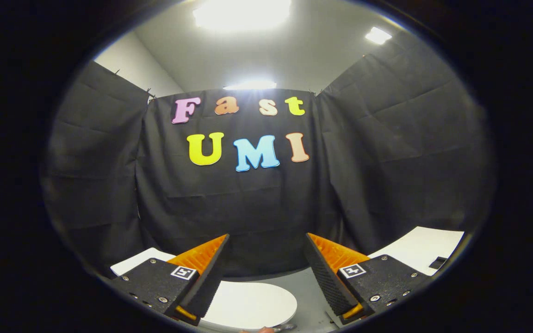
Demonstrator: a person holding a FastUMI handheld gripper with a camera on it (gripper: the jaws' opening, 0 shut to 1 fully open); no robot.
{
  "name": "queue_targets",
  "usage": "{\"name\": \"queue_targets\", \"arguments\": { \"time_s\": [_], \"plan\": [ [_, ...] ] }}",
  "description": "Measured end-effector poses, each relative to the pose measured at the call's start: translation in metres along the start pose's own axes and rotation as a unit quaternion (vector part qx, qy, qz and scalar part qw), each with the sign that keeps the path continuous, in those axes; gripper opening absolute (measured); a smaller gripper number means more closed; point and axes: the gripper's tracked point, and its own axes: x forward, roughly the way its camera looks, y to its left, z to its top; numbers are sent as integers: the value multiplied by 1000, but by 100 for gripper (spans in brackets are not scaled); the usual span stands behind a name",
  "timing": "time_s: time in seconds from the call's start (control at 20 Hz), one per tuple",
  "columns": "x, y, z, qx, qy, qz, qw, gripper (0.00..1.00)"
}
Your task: Open the toilet lid.
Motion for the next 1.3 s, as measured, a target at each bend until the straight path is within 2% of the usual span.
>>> {"name": "queue_targets", "arguments": {
  "time_s": [0.35,0.6,0.8,1.1,1.3],
  "plan": [
    [14,-10,-33,34,27,1,999,95],
    [22,-31,-82,80,77,-11,994,96],
    [27,-39,-110,151,90,-1,984,96],
    [12,-52,-175,201,138,-20,970,96],
    [3,-48,-227,207,192,-20,959,96]
  ]
}}
